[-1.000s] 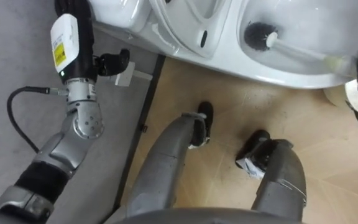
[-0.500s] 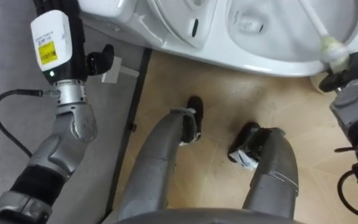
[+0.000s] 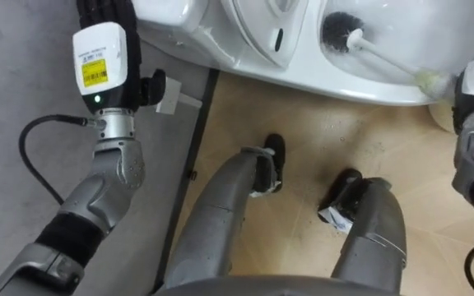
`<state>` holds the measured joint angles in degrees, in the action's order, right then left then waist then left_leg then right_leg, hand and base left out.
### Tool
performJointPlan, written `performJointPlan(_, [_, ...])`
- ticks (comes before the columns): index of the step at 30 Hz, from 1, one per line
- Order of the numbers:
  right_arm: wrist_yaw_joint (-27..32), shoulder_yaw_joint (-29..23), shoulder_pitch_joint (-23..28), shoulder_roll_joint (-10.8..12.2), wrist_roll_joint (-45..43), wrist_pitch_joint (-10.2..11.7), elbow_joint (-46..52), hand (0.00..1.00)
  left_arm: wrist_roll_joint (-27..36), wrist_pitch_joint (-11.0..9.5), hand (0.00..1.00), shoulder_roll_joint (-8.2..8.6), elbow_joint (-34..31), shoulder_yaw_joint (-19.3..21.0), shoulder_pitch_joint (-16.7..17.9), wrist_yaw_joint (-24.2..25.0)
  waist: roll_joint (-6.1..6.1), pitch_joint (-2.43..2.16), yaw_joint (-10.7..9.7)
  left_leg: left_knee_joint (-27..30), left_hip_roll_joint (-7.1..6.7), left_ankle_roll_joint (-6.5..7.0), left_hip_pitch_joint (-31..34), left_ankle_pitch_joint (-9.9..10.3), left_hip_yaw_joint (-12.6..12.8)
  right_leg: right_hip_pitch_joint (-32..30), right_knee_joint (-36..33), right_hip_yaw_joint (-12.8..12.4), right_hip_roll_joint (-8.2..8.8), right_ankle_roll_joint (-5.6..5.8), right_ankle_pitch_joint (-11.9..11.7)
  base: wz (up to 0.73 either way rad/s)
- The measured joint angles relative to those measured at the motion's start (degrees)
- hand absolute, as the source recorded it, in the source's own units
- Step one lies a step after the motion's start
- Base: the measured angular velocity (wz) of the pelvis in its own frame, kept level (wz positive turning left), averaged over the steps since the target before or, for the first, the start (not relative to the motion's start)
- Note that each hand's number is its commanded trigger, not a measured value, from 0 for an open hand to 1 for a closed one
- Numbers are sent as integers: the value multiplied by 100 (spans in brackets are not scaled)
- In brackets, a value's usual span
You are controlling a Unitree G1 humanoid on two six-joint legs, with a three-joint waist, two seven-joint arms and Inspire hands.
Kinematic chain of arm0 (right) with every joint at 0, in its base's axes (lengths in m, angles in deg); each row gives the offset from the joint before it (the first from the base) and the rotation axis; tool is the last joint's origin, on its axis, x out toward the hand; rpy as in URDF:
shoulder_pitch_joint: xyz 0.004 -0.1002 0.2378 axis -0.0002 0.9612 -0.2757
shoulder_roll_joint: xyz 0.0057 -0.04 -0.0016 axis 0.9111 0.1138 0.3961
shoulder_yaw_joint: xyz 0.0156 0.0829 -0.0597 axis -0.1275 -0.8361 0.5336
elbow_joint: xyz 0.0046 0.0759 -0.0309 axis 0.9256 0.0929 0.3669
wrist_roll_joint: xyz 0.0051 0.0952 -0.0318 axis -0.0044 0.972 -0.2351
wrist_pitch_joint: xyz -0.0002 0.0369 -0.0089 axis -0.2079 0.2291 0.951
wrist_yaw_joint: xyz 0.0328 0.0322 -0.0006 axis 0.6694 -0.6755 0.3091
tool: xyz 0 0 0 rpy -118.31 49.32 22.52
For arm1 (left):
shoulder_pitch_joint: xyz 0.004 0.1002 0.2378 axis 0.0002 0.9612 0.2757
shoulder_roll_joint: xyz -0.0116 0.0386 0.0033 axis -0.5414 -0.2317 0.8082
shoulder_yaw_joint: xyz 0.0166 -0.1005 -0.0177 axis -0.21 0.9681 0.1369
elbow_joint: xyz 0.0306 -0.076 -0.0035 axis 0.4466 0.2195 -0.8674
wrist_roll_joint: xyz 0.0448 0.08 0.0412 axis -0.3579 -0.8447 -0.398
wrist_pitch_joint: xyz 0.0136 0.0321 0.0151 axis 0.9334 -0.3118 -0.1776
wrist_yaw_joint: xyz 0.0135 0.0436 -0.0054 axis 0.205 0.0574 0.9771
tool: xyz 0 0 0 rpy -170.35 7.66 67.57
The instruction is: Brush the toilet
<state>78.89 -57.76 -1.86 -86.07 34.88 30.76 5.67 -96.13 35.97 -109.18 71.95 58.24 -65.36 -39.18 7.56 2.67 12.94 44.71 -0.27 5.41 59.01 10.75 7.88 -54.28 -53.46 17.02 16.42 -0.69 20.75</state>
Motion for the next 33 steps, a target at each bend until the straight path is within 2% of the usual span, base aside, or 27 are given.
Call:
performJointPlan(2, [38, 2, 112, 20, -5, -22, 53, 100, 156, -62, 0, -2, -5, -12, 80, 0, 108, -17, -4, -3, 68, -8, -46, 5, -26, 120, 104, 68, -75, -14, -1, -2])
performJointPlan(4, [76, 9, 154, 28, -11, -88, 132, 100, 221, -73, 0, -3, -9, -14, 144, 0, 160, -47, -11, -36, 88, -8, -76, 5, -34, 173, 165, 92, -101, -19, -2, -2])
performJointPlan(9, [12, 9, 201, 36, -61, -126, 202, 100, 618, -274, 0, -27, -32, -9, 236, -22, 160, -48, -51, -69, 75, -40, -150, 35, -52, 270, 179, 157, -68, -64, 26, 3])
performJointPlan(12, [-227, 38, 127, -97, -64, -122, 276, 100, 703, -279, 0, -56, -60, -1, 225, 2, 144, -39, -81, -82, 68, -47, -145, 31, -50, 241, 149, 149, -38, -82, 38, 0])
performJointPlan(13, [-366, 58, 120, -183, -64, -120, 388, 100, 706, -279, 0, -77, -67, 2, 214, 13, 128, -28, -78, -69, 67, -46, -128, 31, -38, 205, 115, 125, -29, -83, 38, -6])
performJointPlan(14, [-507, 98, 45, -233, -74, -120, 453, 100, 732, -279, 0, -141, -127, 66, 224, 32, 32, 8, -69, -12, 77, -50, -86, 38, -7, 121, 45, 54, -11, -91, 50, -10])
performJointPlan(16, [-764, 203, -53, -356, -279, -124, 584, 100, 736, -276, 0, -257, -263, 113, 223, 94, -12, 5, -62, 87, 99, -81, 10, 64, -8, 19, -55, 52, 8, -131, 72, -6])
performJointPlan(17, [-847, 254, -124, -451, -379, -119, 647, 100, 733, -279, 0, -344, -370, 138, 205, 156, -70, 40, -65, 125, 95, -91, 57, 70, 3, -36, -135, 53, 44, -154, 87, 0])
performJointPlan(21, [-991, 259, -306, -578, -856, -107, 992, 100, 706, -297, 0, -571, -519, 149, 205, 158, -213, 47, -125, 234, 116, -98, 181, 71, -5, -157, -253, 53, 44, -187, 114, 2])
performJointPlan(23, [-998, 296, -307, -477, -1117, -109, 1231, 100, 748, -339, 0, -670, -575, 110, 268, 53, -329, 34, -165, 253, 142, -79, 181, 59, -1, -144, -245, 71, 28, -194, 117, 0])
performJointPlan(27, [-1015, 226, -116, -230, -1212, -220, 1644, 100, 1037, -504, 0, -710, -727, 175, 493, -58, -331, 26, -316, 249, 190, -78, 108, 86, -53, 43, -88, 169, -100, -176, 100, 0])
performJointPlan(29, [-1014, -5, 216, 42, -1233, -360, 2015, 100, 1256, -570, 0, -702, -802, 210, 622, -187, -333, 22, -459, 191, 194, -81, 45, 85, -85, 150, 23, 210, -142, -157, 85, 0])
performJointPlan(31, [-915, -16, 546, 177, -1110, -438, 2223, 100, 1362, -608, 0, -699, -789, 198, 717, -254, -325, 16, -508, 119, 187, -84, -61, 88, -90, 263, 120, 213, -184, -130, 71, -3])
performJointPlan(33, [-845, -149, 800, 341, -867, -448, 2276, 100, 1530, -761, 0, -720, -790, 208, 841, -258, -234, -45, -538, 33, 180, -119, -91, 70, -192, 384, 324, 311, -271, -128, 11, -1])
